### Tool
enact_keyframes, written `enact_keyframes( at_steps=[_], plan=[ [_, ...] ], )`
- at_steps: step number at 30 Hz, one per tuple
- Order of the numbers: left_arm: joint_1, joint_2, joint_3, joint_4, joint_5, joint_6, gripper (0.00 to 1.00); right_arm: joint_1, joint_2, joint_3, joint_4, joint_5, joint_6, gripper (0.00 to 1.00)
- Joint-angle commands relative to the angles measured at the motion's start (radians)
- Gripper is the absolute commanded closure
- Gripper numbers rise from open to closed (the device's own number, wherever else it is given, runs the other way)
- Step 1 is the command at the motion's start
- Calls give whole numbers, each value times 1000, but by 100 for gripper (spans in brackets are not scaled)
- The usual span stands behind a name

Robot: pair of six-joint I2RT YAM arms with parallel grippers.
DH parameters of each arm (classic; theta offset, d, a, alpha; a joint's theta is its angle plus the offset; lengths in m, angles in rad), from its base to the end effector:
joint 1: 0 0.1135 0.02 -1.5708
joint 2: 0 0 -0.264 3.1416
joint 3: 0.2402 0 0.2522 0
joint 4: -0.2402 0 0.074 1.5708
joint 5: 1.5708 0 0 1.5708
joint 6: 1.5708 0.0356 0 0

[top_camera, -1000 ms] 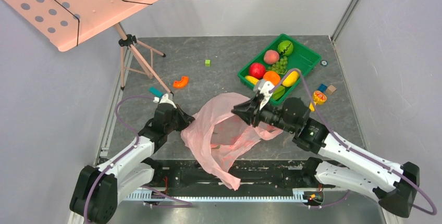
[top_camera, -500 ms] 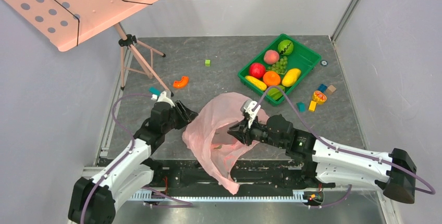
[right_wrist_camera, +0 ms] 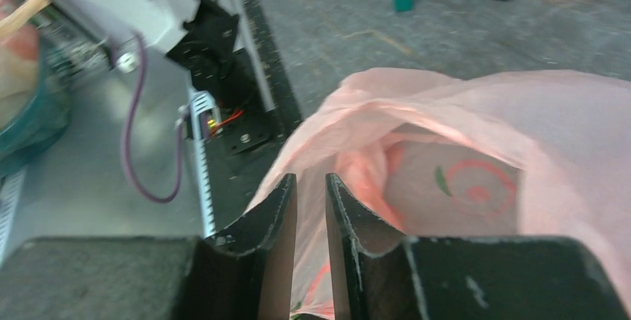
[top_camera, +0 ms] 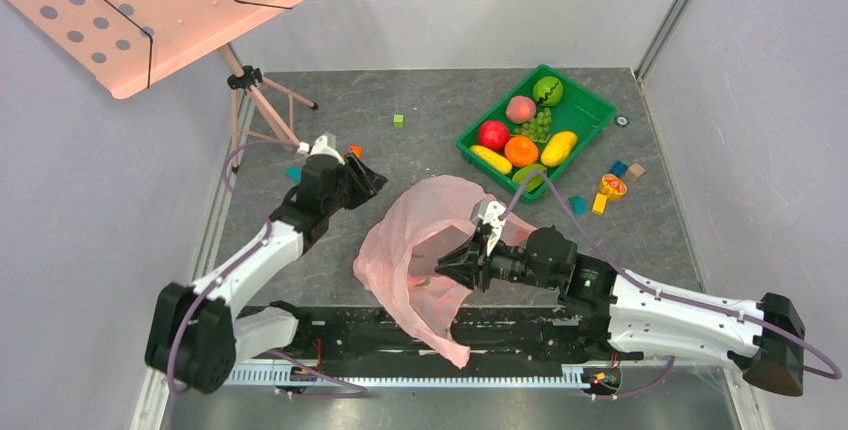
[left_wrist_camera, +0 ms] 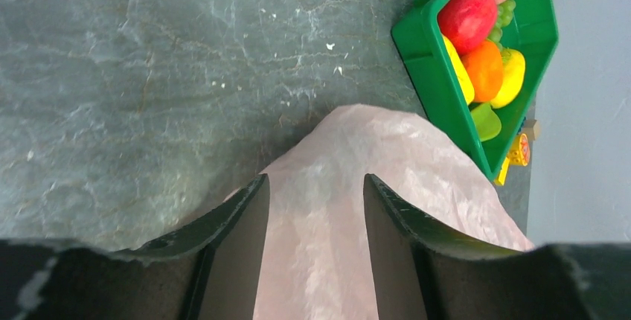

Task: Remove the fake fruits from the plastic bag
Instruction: Adjust the plastic bag at the center of the board.

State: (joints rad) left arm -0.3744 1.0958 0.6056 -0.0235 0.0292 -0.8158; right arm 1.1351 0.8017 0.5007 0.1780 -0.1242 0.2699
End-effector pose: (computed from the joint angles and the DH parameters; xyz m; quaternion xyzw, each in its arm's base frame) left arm 0.2221 -0.0884 0.2320 -0.1818 0.8441 -0.2931 0.4105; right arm 0.0790 0.1801 0.2745 -0.3508 0.6617 0.4626 0.4745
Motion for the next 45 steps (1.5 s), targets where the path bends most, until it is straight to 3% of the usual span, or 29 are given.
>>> enact_keyframes(
  at_steps=[1, 4, 8, 16, 22, 29, 45],
  plan=[
    [3, 143, 128, 125, 33, 74, 46, 46, 56, 59, 31, -174, -8, 79],
    [4, 258, 193, 151, 49, 92, 48, 115, 122, 100, -31, -131, -46, 81],
    [3, 387, 247, 186, 62, 95, 49, 194, 199, 139, -108, 110, -61, 85],
    [-1, 634, 401, 305, 217, 93, 55, 184, 276, 67, -20, 540, 67, 91],
    [-20, 755, 498, 317, 301, 138, 56, 99, 355, 63, 32, 538, 139, 89],
    [-69, 791, 477, 354, 350, 190, 56, -20, 373, 6, 144, 404, 232, 75],
    [-94, 636, 203, 335, 268, 138, 69, -120, 471, -22, 223, 310, 287, 56]
  ],
)
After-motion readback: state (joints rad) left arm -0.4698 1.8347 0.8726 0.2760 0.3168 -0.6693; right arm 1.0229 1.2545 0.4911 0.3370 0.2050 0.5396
